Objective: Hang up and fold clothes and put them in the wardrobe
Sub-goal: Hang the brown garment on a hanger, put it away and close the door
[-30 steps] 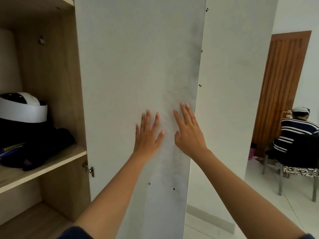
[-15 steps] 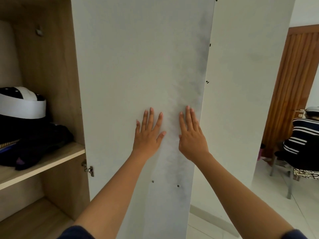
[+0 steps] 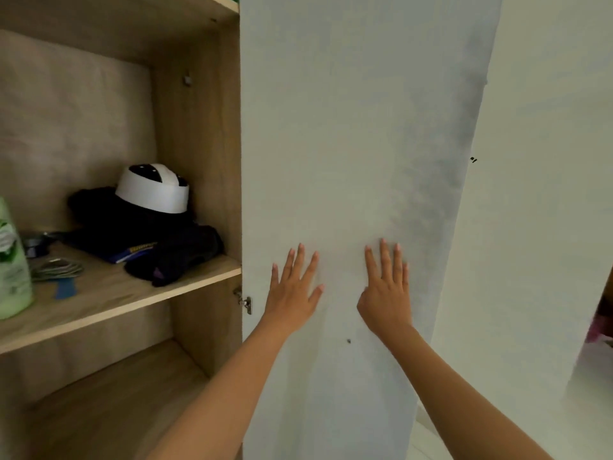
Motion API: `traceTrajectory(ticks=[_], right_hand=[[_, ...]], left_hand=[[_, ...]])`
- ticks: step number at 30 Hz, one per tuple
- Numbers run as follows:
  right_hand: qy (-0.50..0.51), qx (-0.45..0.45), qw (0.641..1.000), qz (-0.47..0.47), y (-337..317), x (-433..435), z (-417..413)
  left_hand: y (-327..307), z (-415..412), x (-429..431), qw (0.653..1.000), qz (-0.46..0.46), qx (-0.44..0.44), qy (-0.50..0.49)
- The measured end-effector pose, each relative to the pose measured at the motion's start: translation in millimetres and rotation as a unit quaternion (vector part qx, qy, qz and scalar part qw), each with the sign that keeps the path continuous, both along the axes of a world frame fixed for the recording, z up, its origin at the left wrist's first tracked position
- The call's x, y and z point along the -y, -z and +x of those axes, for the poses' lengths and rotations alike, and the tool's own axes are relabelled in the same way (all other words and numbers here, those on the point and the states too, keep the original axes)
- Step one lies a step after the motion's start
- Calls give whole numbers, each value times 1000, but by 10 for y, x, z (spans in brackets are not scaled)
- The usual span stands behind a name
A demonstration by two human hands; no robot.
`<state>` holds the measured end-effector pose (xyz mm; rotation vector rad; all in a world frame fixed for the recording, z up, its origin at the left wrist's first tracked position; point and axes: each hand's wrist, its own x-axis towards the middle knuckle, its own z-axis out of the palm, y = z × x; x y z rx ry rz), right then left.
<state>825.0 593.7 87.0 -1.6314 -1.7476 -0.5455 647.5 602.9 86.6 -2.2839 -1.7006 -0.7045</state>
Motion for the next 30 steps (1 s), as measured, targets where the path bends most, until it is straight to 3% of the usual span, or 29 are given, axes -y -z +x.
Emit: traceTrajectory(ticks=[6,15,22,27,30], right_hand=[[-145,-65,983,-89,327,242,-978],[-375,-86,910,-153,631,1043,-2464],[-489,-64,856,-157,454,2084,-3443],[-554,-49,811,-182,307,3164,-4242],[-617,-39,764,-184,318,4095,-4693]], left_hand=[[315,-794,533,994,-17,30,-102],[892,-2069,1858,954,-10,76,-288],[759,-2899,3114,904,1,106,-414],[658,-3370,4453,861,37,115,-494],[605,-3621,5501,822,35,119,-556]])
